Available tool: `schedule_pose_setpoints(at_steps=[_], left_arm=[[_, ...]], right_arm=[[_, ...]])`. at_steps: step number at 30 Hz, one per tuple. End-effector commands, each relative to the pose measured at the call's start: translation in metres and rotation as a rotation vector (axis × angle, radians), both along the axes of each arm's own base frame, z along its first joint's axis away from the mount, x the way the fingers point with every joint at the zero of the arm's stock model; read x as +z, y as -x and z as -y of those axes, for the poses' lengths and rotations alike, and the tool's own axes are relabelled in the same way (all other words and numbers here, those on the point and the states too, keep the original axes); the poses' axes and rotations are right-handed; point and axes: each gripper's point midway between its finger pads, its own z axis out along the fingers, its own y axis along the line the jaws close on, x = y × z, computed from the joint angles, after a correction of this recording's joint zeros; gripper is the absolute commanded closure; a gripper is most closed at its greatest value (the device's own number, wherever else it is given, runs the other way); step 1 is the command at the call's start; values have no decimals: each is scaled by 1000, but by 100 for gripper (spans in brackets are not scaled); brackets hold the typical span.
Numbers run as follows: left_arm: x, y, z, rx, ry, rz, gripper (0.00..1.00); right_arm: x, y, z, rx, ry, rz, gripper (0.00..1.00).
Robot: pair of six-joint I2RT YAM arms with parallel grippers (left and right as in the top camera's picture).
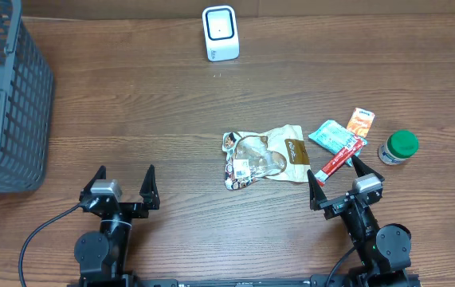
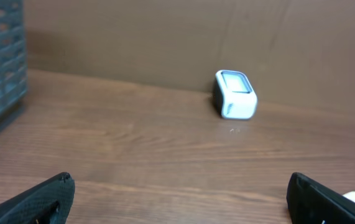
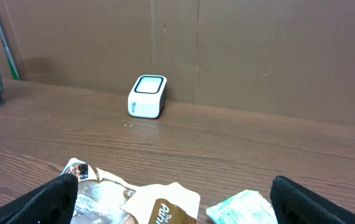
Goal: Scan the item barcode
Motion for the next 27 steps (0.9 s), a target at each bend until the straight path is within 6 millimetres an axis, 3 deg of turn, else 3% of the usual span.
schedule_pose_setpoints(at_steps=[1, 27], left_arm=[[-1, 0, -11, 61, -23, 1, 0], [-1, 0, -12, 64, -35, 2, 0]], right_arm=[[-1, 0, 1, -1, -4, 5, 0], [-1, 0, 1, -2, -4, 5, 0]])
